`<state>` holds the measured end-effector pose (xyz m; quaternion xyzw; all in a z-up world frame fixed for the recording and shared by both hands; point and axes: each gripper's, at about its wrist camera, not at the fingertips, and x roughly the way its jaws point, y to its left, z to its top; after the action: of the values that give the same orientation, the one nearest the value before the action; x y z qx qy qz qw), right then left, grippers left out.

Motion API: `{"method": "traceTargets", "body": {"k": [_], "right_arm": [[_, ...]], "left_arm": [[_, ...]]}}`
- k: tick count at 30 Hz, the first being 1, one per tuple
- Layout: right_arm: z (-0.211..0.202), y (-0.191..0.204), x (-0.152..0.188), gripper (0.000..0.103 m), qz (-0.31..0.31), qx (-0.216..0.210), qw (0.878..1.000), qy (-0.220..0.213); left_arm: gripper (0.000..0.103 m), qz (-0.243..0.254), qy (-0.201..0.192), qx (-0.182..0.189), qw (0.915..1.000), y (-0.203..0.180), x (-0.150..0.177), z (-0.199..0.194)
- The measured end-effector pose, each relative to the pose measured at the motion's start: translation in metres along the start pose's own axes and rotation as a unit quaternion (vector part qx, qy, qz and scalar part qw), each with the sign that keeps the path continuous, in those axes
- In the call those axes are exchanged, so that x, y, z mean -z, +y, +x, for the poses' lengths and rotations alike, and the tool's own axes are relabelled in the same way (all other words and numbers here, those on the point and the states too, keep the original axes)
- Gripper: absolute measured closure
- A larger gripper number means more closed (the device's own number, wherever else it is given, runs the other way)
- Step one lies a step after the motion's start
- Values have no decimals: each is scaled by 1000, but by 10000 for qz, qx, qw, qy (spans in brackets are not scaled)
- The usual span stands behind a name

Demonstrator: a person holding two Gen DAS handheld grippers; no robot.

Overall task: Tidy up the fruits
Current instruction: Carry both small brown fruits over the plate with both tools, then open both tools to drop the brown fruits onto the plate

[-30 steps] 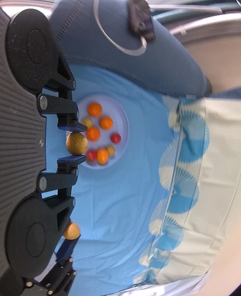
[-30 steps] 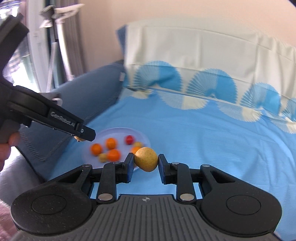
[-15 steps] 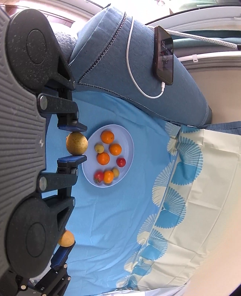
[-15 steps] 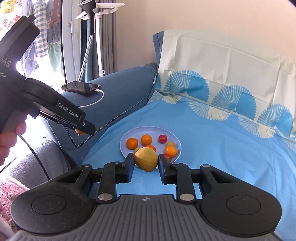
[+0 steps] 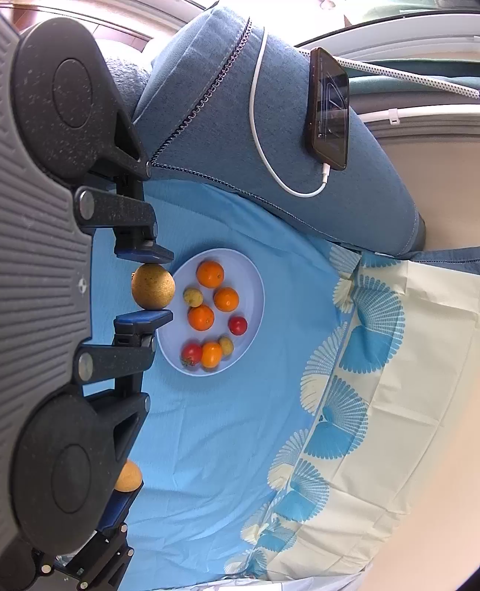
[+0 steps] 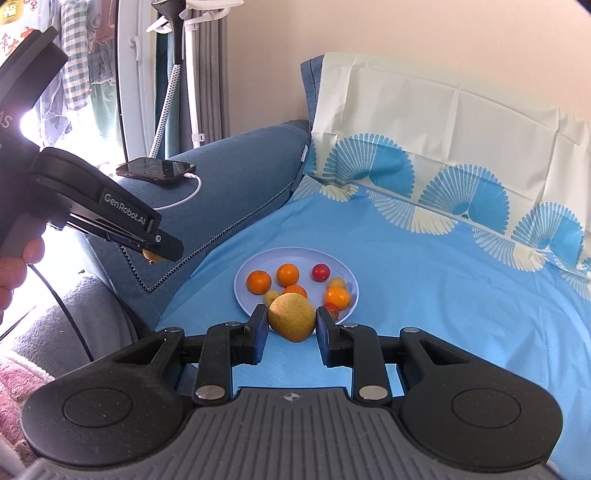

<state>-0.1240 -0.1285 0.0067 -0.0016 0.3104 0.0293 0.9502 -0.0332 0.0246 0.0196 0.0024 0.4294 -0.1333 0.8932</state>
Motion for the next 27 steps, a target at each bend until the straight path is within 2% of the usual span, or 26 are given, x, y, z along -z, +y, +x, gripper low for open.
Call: {"method": "traceTargets", "body": {"k": [12, 27], "right_arm": [[43, -11, -9, 74, 105, 16, 9997, 201], [139, -28, -23, 74, 84, -92, 9980, 621]], "left_arm": [[74, -61, 136, -105, 9998, 4, -28, 42], [74, 27, 535, -210, 9983, -8, -61, 133]]}}
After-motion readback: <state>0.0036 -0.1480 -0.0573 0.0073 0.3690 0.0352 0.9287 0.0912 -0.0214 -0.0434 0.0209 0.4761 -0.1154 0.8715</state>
